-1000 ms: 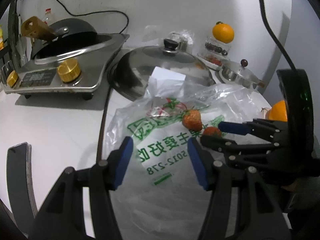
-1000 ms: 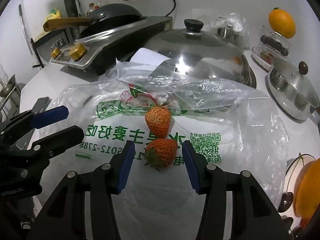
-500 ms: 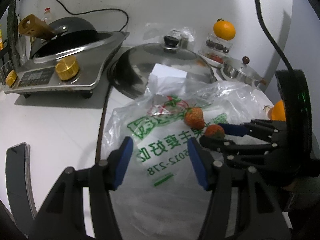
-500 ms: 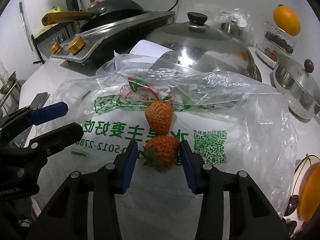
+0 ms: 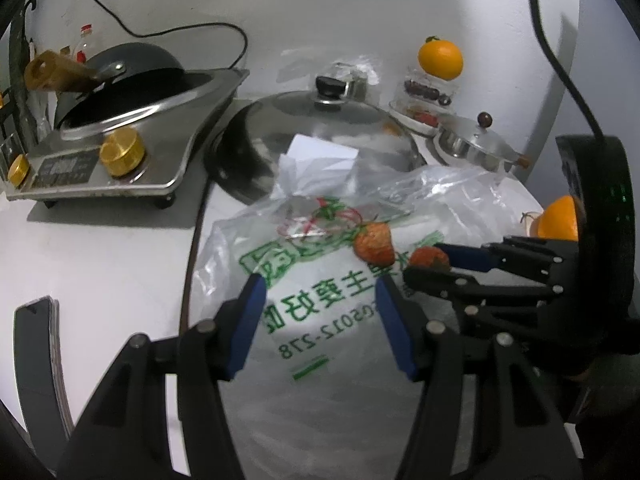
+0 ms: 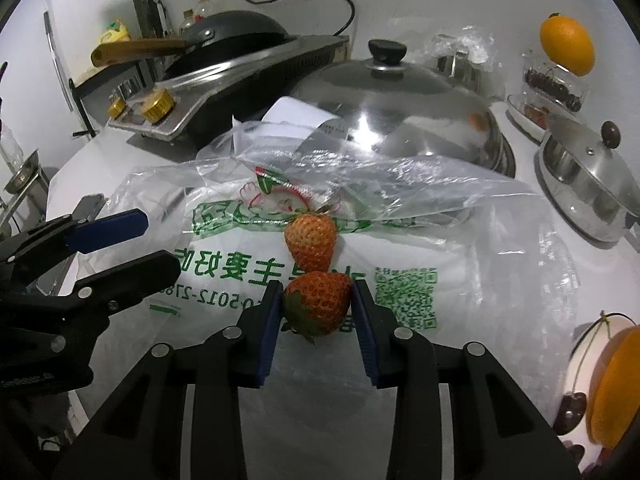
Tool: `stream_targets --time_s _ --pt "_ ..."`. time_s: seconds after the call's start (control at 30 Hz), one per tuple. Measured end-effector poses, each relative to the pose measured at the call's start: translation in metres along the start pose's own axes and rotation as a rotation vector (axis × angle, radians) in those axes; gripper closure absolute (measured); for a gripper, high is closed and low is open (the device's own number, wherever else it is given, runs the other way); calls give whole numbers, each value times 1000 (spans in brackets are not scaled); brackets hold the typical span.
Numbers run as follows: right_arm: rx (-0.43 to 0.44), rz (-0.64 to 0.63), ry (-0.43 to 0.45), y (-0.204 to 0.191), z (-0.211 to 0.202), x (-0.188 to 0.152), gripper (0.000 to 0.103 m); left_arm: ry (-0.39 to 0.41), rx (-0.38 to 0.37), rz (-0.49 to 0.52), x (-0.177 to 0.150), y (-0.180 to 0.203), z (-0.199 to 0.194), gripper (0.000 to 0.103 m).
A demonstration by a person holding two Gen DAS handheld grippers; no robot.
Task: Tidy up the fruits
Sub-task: 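Close the right gripper on a strawberry while the left gripper grasps another strawberry, then lift both strawberries out of the bag and carry them toward the plate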
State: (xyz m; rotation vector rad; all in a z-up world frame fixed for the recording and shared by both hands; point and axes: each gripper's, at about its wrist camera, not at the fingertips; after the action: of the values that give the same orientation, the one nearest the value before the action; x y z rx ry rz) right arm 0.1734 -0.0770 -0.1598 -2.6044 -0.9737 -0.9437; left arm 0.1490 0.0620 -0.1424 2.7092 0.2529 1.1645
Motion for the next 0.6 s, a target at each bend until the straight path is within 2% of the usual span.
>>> stream_targets --time_s 0.33,0.6 --pt "-30 29 75 26 -28 6 66 4 -9 48 18 24 1 45" --pt "-36 56 112 48 -38 9 66 -41 -24 62 27 44 28 45"
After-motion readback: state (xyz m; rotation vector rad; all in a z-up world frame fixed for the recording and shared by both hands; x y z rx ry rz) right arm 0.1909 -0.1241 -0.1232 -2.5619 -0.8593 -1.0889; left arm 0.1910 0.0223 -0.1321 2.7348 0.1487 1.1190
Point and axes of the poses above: each gripper's, at about its wrist camera, not at the fingertips, and z roughly the way its jaws point, y to its right, x to its top, and after that the axes turned 9 degrees about -z, right-handed
